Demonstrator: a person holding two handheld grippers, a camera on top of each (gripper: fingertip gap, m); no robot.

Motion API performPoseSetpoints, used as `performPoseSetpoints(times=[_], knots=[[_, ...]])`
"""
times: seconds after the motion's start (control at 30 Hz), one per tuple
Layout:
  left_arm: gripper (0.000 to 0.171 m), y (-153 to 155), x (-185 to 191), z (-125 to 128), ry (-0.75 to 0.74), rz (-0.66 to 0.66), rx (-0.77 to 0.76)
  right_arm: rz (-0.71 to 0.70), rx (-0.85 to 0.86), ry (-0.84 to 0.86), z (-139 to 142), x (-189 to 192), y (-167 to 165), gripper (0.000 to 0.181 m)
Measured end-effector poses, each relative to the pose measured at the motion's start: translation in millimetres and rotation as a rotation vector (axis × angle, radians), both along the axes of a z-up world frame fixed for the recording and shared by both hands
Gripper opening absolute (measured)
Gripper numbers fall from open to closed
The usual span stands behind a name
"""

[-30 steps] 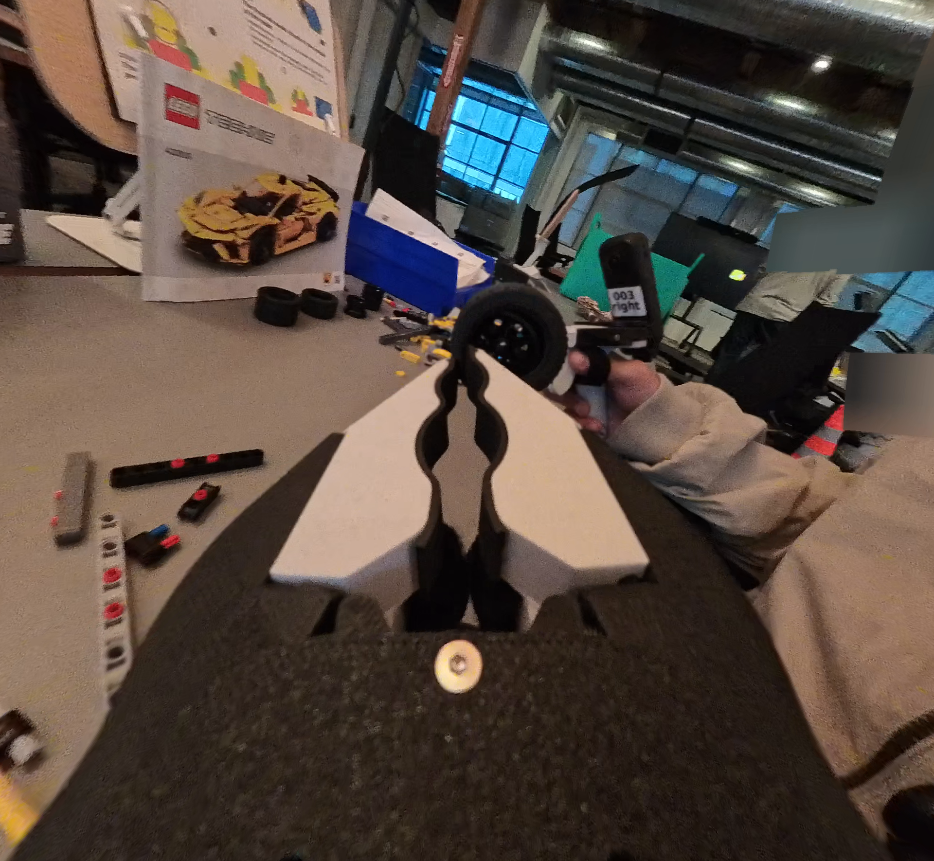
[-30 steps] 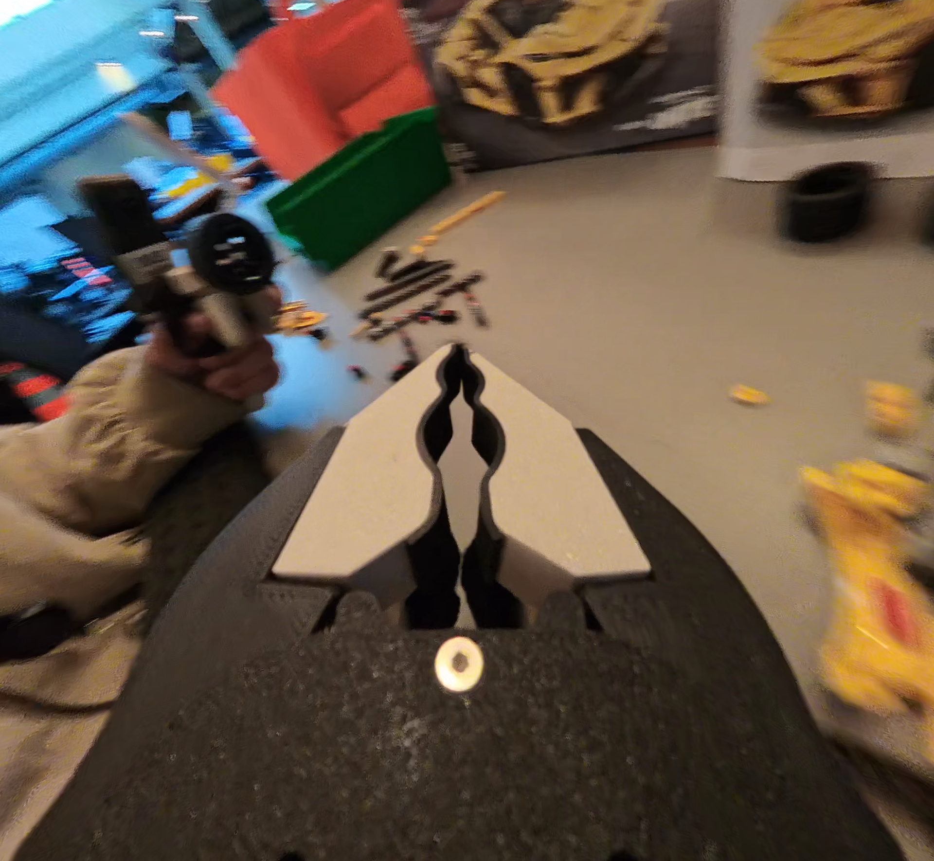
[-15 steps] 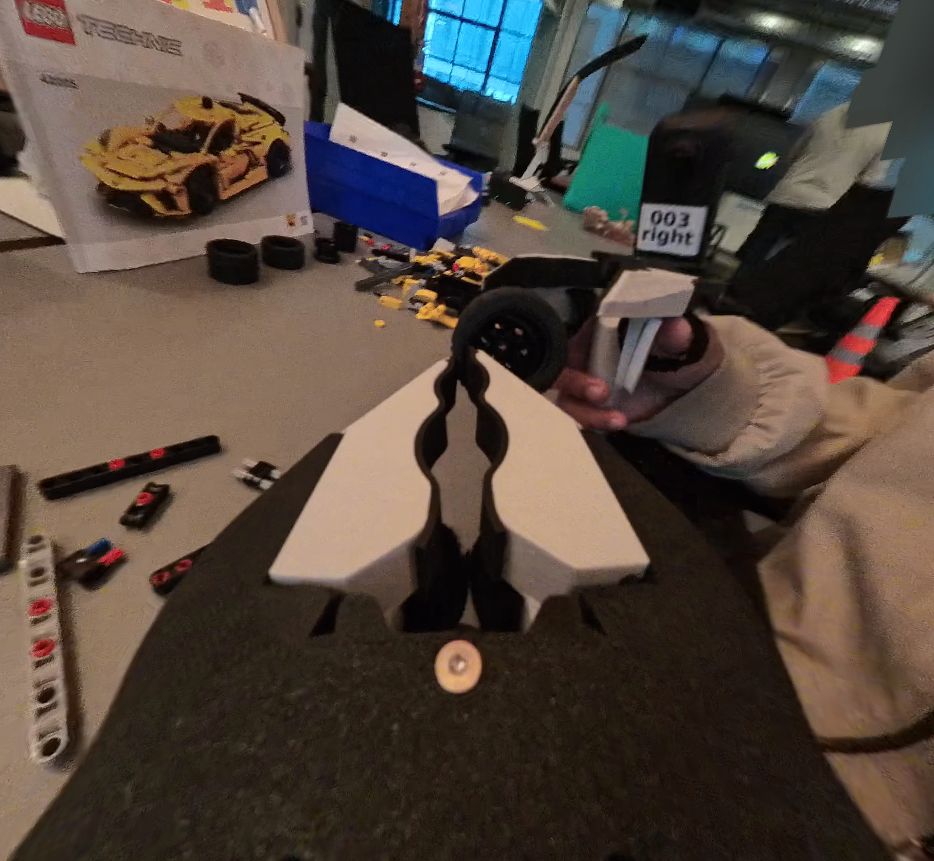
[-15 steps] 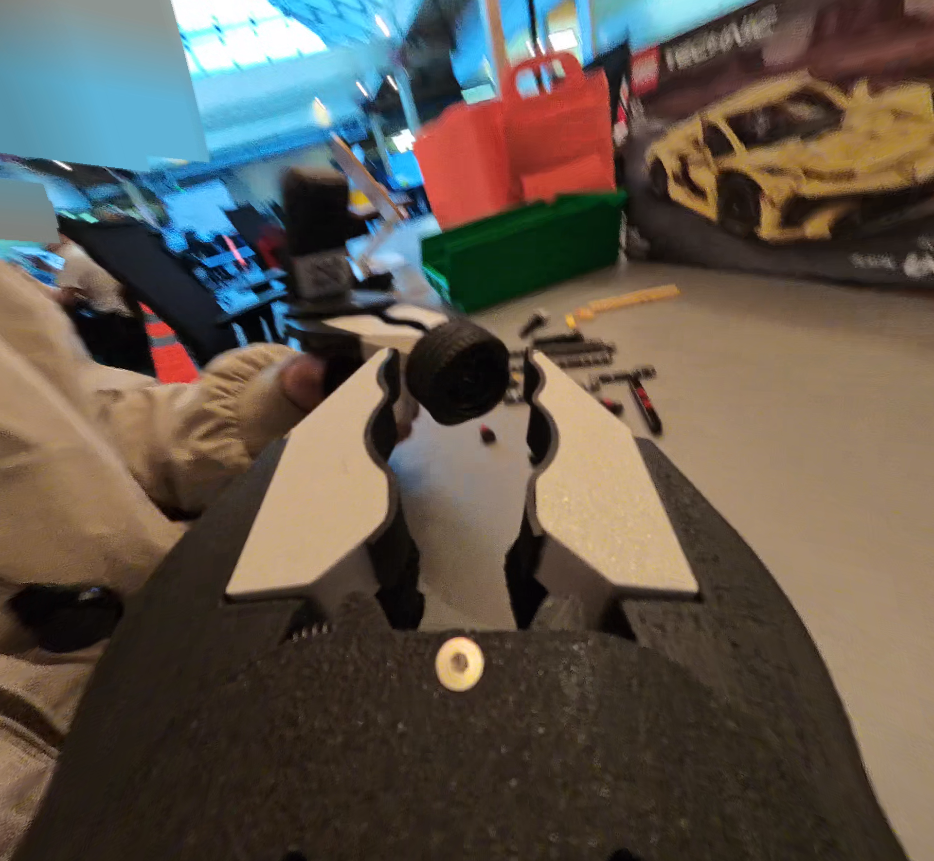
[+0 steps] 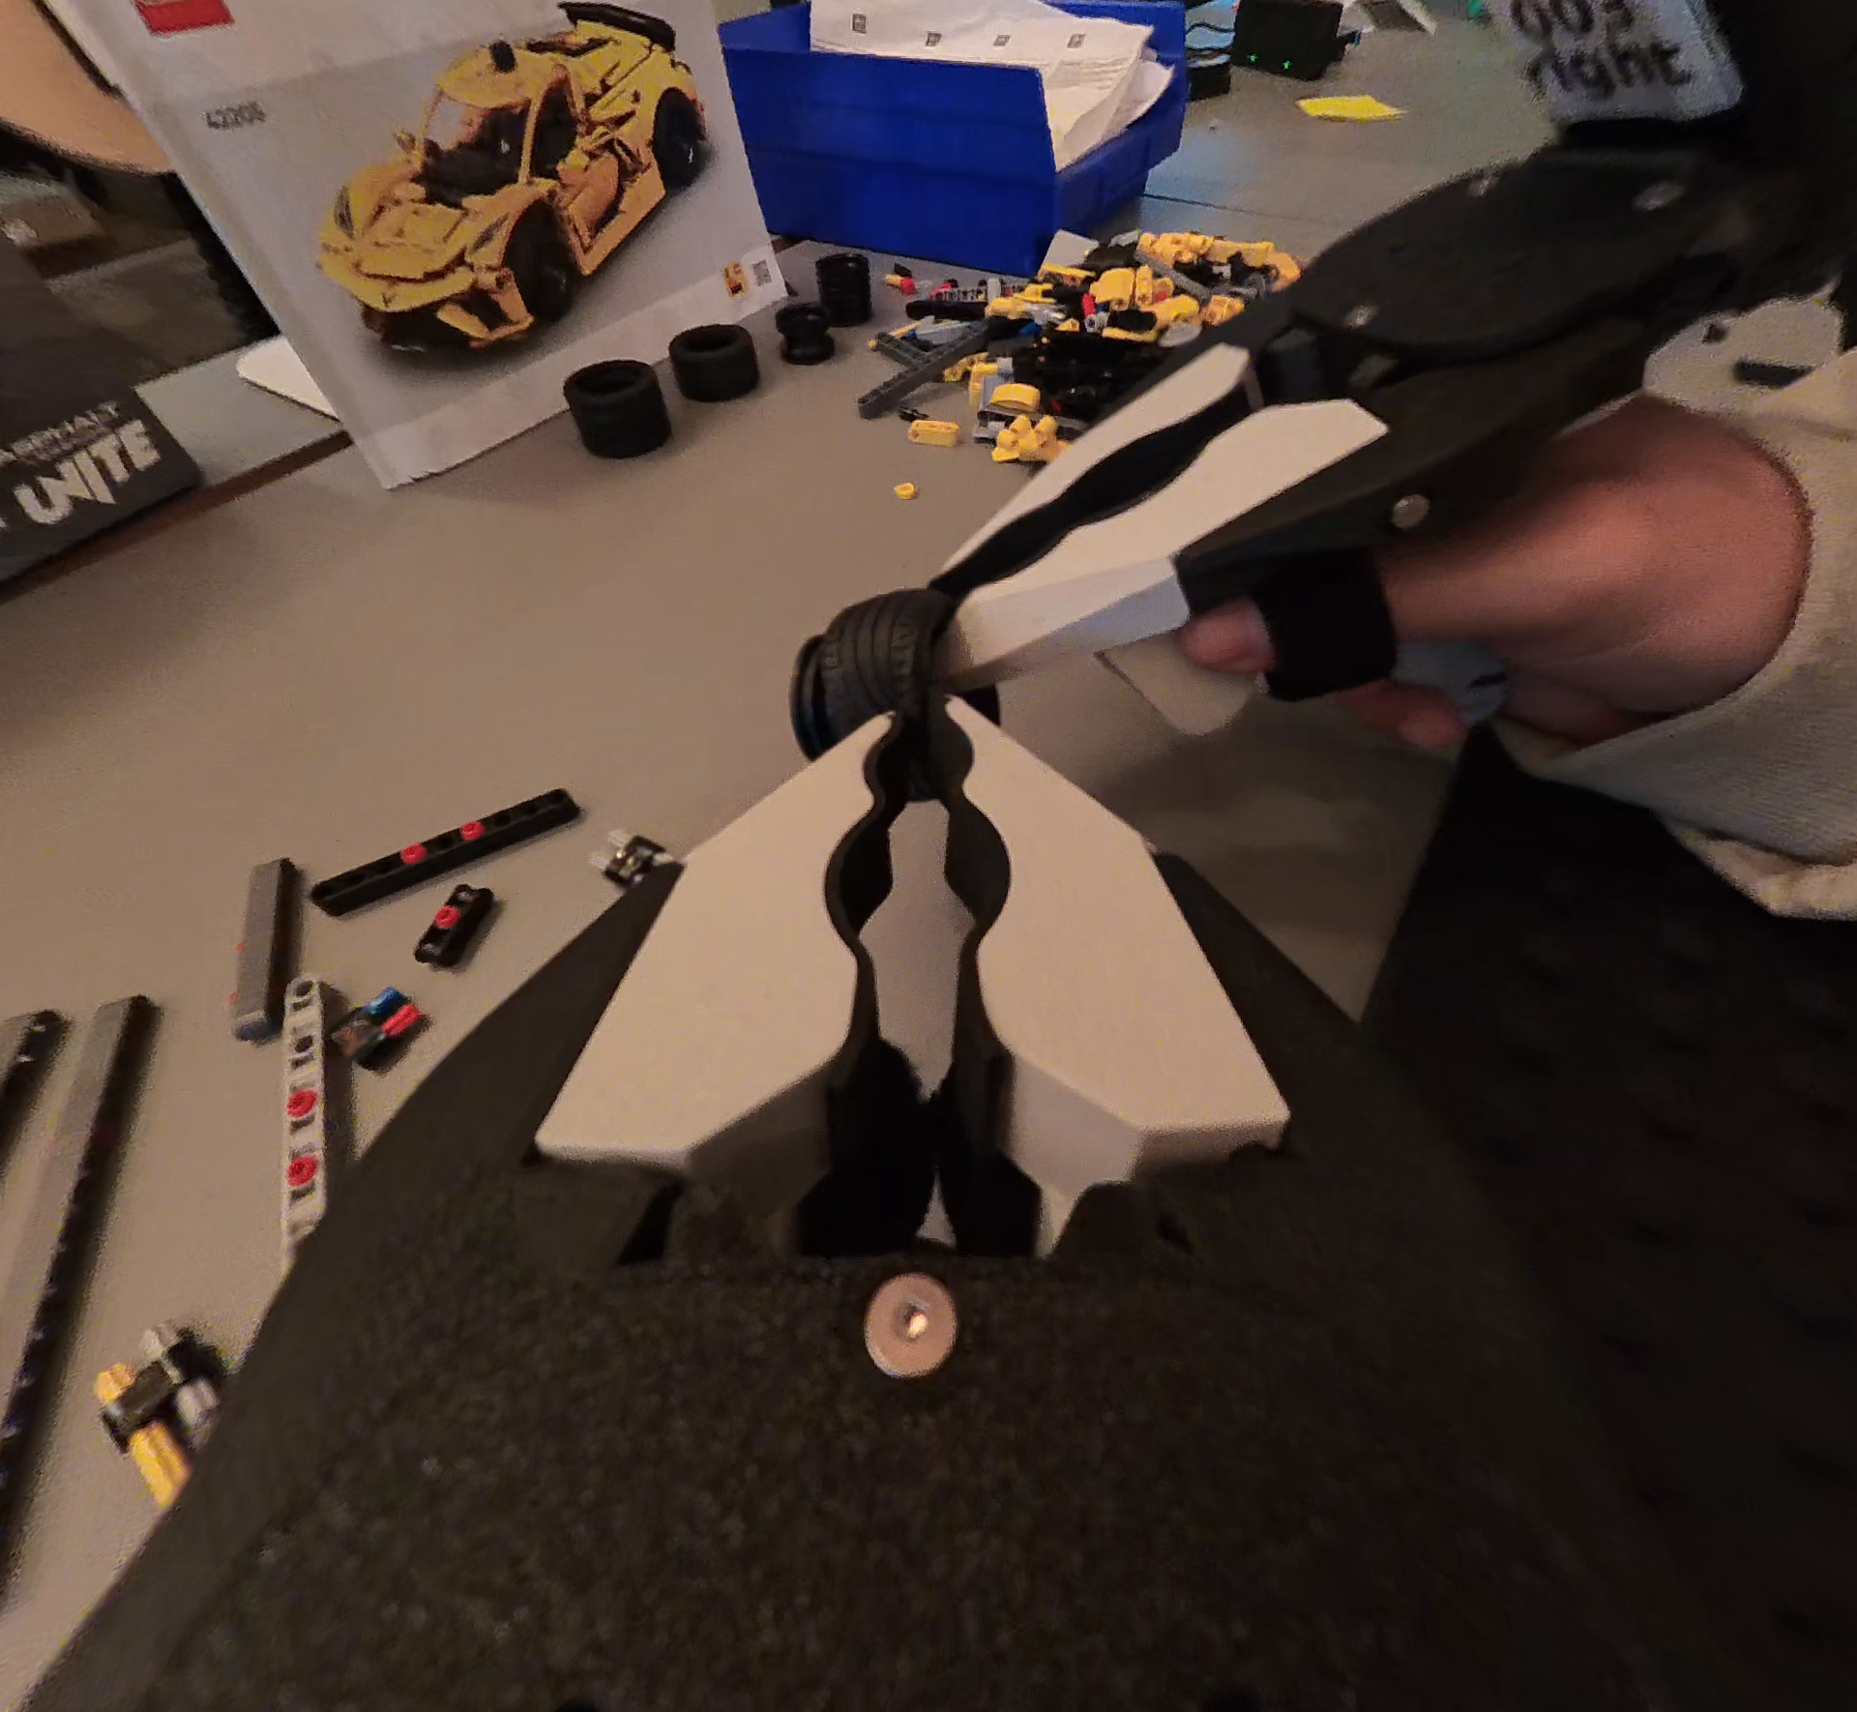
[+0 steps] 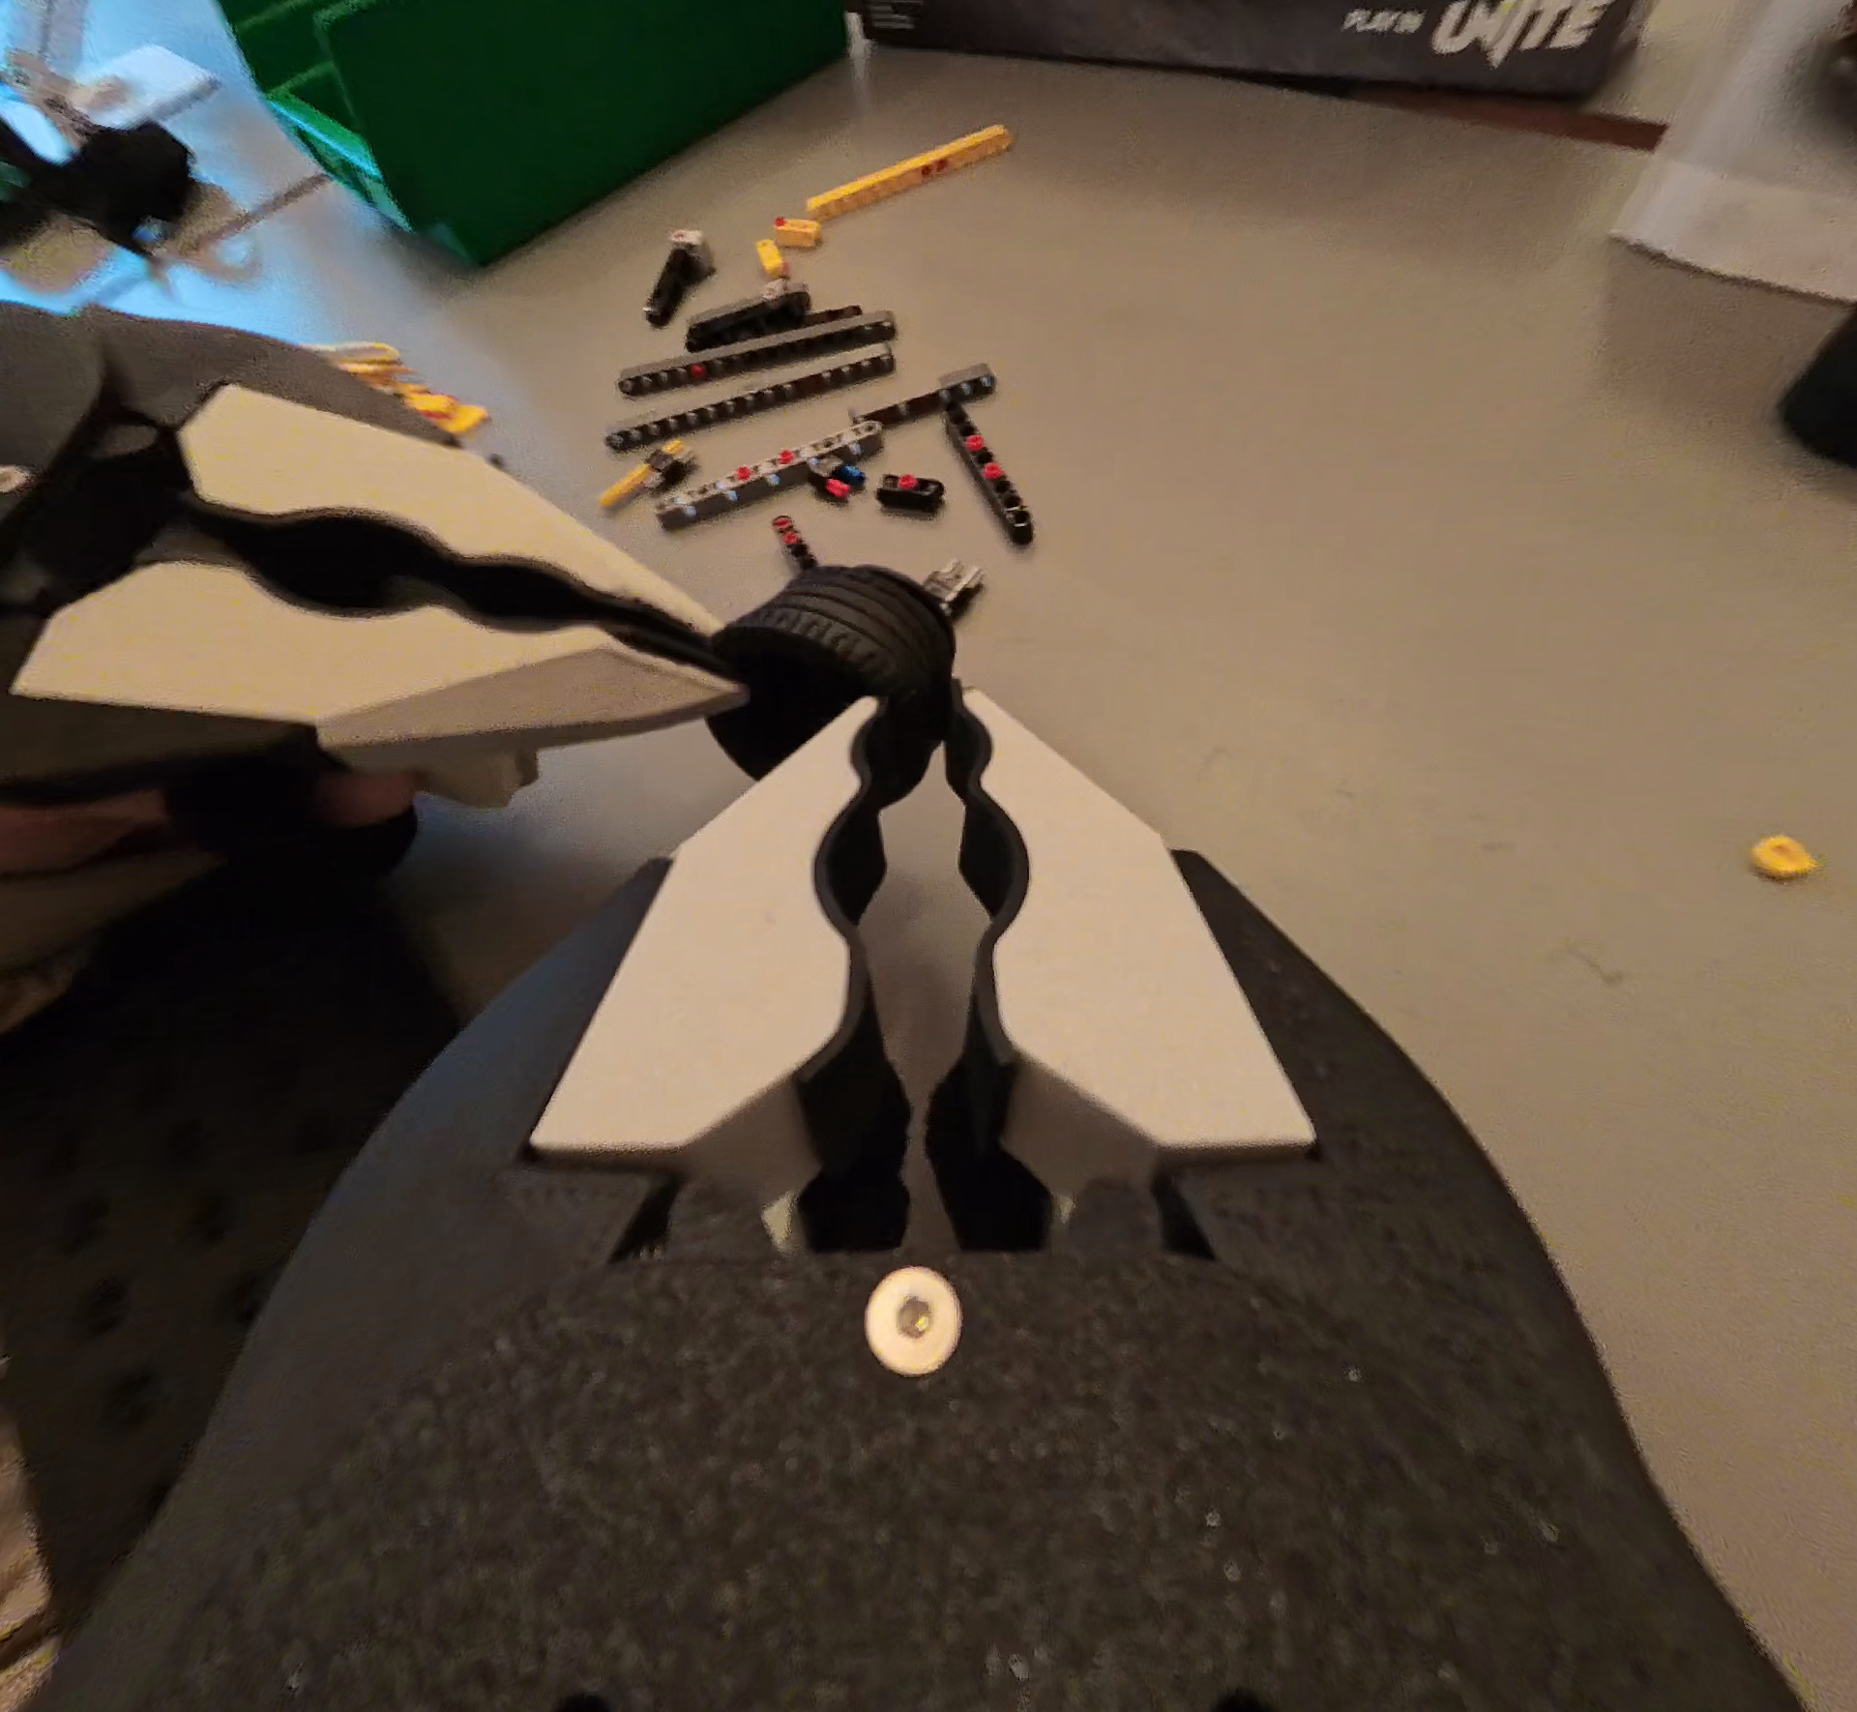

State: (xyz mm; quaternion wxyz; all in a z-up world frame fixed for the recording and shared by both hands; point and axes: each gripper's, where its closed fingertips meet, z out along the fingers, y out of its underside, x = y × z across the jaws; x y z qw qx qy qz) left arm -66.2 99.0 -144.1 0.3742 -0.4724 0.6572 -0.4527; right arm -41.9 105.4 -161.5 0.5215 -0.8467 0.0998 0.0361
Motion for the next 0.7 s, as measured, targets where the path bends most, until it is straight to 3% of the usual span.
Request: performPoseSetpoints(times=[0.23, 0.4, 0.5, 0.6, 0.7], knots=[[0.002, -11, 9, -4, 0.014, 0.026, 0.032, -0.076, -0.052, -0.111, -3, 11, -4, 0.007], [0.003, 19, 8, -7, 0.043, 0.128, -0.052, 0.026, 0.068, 0.119, 1, -1, 0, 0.022], [0.003, 24, 7, -11, 0.064, 0.13, -0.085, 0.18, 0.168, 0.226, 15, -13, -10, 0.027], [0.003, 26, 7, -12, 0.087, 0.098, -0.22, 0.314, 0.235, 0.238, 27, -16, -25, 0.04], [0.003, 15, 5, -2, 0.079, -0.017, -0.42, 0.321, 0.245, 0.067, 25, -5, -30, 0.051]])
